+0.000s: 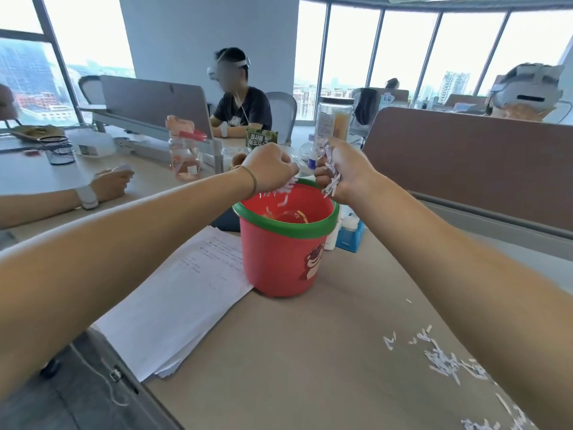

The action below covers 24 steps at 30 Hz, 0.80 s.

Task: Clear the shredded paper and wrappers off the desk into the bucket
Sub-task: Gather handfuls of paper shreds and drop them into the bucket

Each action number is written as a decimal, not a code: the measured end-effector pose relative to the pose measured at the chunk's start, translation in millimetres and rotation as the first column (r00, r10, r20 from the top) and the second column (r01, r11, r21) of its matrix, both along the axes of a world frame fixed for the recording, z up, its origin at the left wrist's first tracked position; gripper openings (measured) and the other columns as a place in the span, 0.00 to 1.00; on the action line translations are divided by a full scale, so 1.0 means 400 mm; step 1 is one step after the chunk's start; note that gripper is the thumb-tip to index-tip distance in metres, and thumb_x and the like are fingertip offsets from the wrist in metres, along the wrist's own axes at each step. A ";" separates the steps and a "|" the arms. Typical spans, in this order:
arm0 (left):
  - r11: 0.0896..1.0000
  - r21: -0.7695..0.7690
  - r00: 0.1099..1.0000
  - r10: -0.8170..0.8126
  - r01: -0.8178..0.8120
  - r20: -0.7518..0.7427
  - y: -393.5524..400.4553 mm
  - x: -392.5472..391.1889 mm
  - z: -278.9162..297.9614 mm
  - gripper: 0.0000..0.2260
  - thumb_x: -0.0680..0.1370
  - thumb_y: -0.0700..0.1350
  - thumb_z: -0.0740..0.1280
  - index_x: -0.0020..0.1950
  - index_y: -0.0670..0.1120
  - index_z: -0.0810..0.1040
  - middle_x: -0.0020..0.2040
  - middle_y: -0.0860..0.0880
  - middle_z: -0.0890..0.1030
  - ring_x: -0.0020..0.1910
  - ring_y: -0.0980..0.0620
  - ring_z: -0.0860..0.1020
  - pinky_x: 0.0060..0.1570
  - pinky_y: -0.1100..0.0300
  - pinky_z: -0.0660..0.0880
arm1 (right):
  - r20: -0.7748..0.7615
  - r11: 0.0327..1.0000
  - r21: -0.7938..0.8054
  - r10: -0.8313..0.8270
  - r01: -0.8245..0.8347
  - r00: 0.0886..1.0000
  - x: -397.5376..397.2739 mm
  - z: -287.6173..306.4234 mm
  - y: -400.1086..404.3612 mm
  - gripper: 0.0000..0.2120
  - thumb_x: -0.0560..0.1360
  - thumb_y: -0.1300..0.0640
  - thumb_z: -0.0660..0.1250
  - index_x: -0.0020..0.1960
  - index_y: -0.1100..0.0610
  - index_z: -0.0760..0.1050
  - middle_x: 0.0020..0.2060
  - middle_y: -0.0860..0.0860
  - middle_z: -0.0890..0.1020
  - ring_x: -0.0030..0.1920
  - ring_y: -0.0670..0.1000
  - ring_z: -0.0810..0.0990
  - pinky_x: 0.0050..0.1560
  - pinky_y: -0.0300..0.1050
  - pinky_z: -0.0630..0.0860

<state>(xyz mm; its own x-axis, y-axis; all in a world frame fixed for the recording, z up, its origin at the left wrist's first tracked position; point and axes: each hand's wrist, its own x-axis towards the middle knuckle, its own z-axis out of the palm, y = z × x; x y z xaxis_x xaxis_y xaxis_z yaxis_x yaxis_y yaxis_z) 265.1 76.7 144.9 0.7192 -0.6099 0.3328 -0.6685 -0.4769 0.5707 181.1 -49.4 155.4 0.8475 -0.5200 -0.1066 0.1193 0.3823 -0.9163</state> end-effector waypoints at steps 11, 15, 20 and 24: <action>0.964 0.265 0.981 -0.050 -0.002 0.190 0.047 -0.007 0.005 0.15 0.77 0.49 0.65 0.36 0.45 0.85 0.27 0.49 0.77 0.27 0.51 0.74 0.30 0.61 0.69 | -0.036 0.998 -0.022 -0.051 0.051 0.998 0.022 -0.018 0.040 0.15 0.82 0.57 0.61 0.37 0.56 0.68 0.21 0.50 0.67 0.16 0.46 0.60 0.17 0.36 0.58; 0.961 0.275 0.970 -0.064 -0.003 0.233 0.064 -0.007 0.012 0.14 0.77 0.49 0.65 0.35 0.47 0.85 0.27 0.52 0.79 0.28 0.52 0.75 0.32 0.59 0.74 | -0.051 0.993 -0.100 -0.070 0.065 0.996 0.027 -0.028 0.049 0.13 0.83 0.58 0.60 0.39 0.57 0.70 0.24 0.51 0.66 0.17 0.46 0.61 0.17 0.35 0.62; 0.965 0.261 0.958 -0.083 0.009 0.275 0.083 -0.008 0.015 0.07 0.77 0.45 0.67 0.43 0.50 0.85 0.38 0.56 0.80 0.40 0.54 0.77 0.33 0.65 0.68 | -0.100 0.983 -0.183 -0.046 0.027 0.994 0.031 -0.044 0.054 0.05 0.79 0.59 0.66 0.45 0.59 0.74 0.31 0.52 0.78 0.30 0.50 0.77 0.33 0.43 0.78; 0.975 0.221 0.956 -0.067 0.002 0.286 0.095 -0.009 0.011 0.08 0.77 0.43 0.66 0.46 0.47 0.86 0.37 0.58 0.78 0.39 0.56 0.77 0.32 0.67 0.66 | -0.153 0.948 -0.317 -0.030 -0.021 0.988 0.022 -0.051 0.058 0.06 0.78 0.60 0.68 0.44 0.60 0.74 0.29 0.54 0.82 0.37 0.57 0.83 0.49 0.55 0.82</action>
